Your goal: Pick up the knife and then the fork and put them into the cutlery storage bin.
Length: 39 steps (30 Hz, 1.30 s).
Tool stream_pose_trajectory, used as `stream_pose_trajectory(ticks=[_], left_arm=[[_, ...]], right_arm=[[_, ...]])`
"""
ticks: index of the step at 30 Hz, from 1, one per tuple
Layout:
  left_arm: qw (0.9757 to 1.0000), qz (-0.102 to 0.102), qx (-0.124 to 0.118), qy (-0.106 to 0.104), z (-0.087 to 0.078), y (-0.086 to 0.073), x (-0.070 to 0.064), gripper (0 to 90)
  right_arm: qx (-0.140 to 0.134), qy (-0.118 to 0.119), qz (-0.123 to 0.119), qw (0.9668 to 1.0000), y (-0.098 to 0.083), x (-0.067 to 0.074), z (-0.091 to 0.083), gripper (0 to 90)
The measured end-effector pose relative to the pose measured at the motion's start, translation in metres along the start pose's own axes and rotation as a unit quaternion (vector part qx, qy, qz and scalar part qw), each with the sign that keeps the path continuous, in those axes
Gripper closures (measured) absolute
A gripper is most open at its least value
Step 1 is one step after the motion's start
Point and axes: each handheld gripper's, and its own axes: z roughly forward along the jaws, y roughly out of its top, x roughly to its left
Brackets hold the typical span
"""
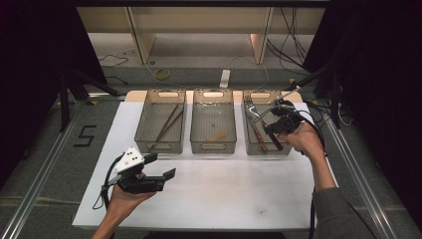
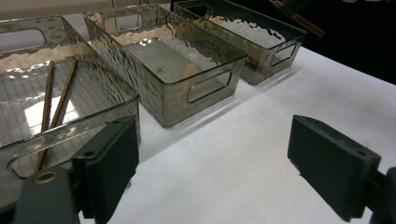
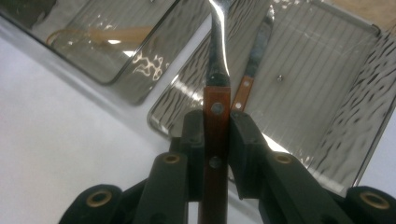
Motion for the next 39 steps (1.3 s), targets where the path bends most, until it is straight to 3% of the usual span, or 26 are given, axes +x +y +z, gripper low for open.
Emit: stream_pose_trajectory(ticks=[11, 22, 29, 35, 39], left_arm=[[1.0000, 0.002, 0.000, 0.001, 0.000, 0.000, 0.000, 16.1], [1.0000, 0.003, -0.002, -0.002, 0.000, 0.001, 0.000, 16.1], [1.0000, 0.001, -0.008, -0.005, -0.001, 0.001, 0.000, 16.1], [0.9997, -0.005, -0.023, -0.007, -0.003, 0.002, 0.001, 15.6], [0.9998, 0.000, -0.019, -0.008, -0.004, 0.002, 0.000, 15.6]], right_arm=[[0.004, -0.013, 0.041, 0.9991, 0.019, -0.017, 0.011, 77.5], [0.004, -0.030, 0.076, 0.9967, 0.027, -0.034, 0.026, 77.4], [0.005, -0.036, 0.094, 0.9949, 0.029, -0.036, 0.034, 77.4], [0.009, -0.041, 0.095, 0.9946, 0.031, -0.035, 0.043, 77.4], [0.016, -0.042, 0.095, 0.9945, 0.028, -0.033, 0.052, 77.3]])
